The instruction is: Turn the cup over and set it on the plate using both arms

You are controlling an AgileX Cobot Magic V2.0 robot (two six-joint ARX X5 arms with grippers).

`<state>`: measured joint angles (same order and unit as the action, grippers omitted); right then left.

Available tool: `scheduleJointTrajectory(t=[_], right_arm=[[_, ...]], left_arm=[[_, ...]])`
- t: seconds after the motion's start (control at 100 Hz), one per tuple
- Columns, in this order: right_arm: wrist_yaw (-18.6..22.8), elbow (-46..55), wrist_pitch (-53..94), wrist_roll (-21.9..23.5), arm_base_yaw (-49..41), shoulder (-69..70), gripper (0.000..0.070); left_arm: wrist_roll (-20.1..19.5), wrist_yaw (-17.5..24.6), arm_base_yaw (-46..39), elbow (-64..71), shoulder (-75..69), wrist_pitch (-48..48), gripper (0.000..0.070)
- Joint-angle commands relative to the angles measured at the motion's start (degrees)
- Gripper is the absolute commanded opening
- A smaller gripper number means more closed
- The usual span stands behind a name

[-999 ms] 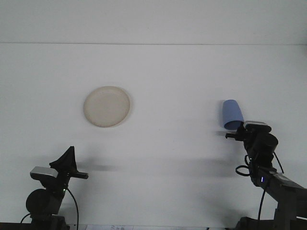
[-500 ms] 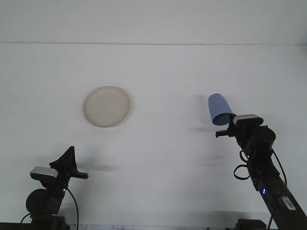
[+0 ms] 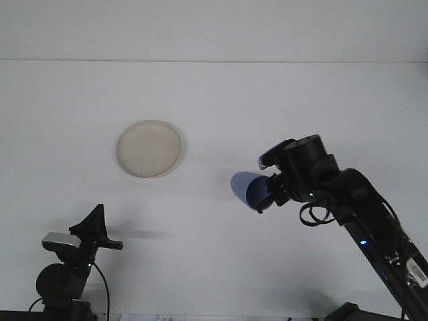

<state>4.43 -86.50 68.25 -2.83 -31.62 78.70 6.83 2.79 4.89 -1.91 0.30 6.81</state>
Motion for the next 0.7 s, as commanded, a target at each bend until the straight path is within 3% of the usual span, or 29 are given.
scheduleJointTrajectory(t=[0.0,0.22,0.69], right_arm=[[-0.79,-4.07,4.13,-1.07,-3.34,3.65,0.0003],[-4.61,-12.04,10.21,-2.67,-11.80,12.61,0.0003],[-4.90,-12.07,10.29,-4.76,-14.03,22.60,0.0002]], left_arm=[[0.15,0.07,0.00,1.11,-0.11,0.61,0.0012],[0.15,0.07,0.00,1.11,-0.11,0.61,0.0012],[0.15,0.07,0.00,1.11,-0.11,0.61,0.0012]])
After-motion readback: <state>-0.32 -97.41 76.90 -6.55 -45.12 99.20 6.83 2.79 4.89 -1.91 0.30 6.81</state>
